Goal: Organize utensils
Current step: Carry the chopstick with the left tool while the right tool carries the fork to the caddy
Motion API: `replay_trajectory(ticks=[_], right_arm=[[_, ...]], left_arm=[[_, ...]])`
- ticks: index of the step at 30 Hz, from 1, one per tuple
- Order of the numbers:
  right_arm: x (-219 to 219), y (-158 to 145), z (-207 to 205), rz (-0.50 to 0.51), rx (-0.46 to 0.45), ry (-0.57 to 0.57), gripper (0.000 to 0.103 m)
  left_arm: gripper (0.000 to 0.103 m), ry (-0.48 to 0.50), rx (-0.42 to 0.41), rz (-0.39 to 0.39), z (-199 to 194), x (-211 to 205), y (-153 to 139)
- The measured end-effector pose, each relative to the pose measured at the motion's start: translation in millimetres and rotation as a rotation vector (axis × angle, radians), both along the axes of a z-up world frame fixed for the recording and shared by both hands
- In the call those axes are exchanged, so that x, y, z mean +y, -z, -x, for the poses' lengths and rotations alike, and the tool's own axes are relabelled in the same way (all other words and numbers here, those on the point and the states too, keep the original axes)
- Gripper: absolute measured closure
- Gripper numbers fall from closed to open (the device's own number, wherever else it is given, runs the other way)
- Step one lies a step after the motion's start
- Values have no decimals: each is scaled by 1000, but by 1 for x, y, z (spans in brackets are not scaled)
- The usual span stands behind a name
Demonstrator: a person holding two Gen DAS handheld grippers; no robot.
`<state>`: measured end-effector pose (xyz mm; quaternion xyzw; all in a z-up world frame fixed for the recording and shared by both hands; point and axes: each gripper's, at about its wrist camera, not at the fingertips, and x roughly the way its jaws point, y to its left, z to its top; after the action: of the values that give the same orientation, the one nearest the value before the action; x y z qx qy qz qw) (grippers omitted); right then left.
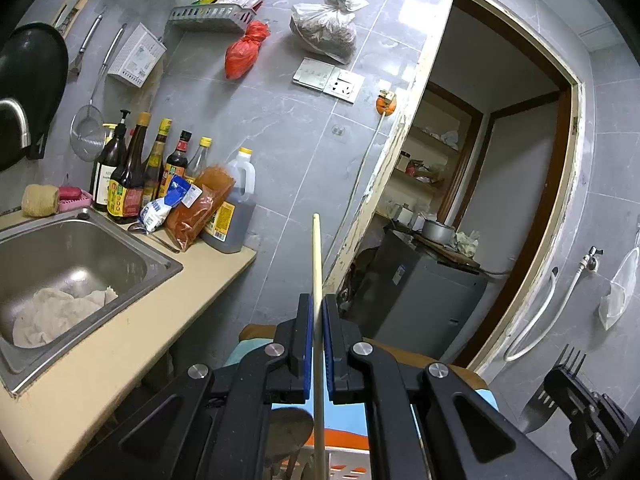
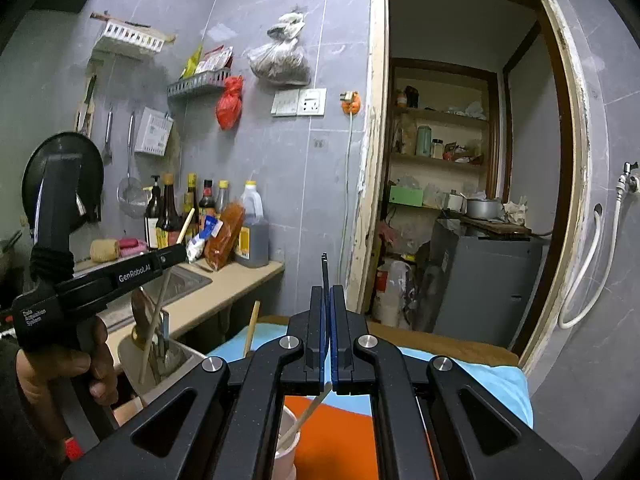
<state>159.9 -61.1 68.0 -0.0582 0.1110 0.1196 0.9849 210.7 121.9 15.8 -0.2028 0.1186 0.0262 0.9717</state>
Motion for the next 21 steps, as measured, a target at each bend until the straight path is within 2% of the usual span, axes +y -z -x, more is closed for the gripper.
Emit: replay_trajectory(ticks=[13,21], right_arm=[[10,12,-1,34,29,-4,101],[12,16,-1,37,49,-6,101]], left_arm=[[98,-100,-59,-22,14,3,7],[97,-99,-74,-50,20,0,8]])
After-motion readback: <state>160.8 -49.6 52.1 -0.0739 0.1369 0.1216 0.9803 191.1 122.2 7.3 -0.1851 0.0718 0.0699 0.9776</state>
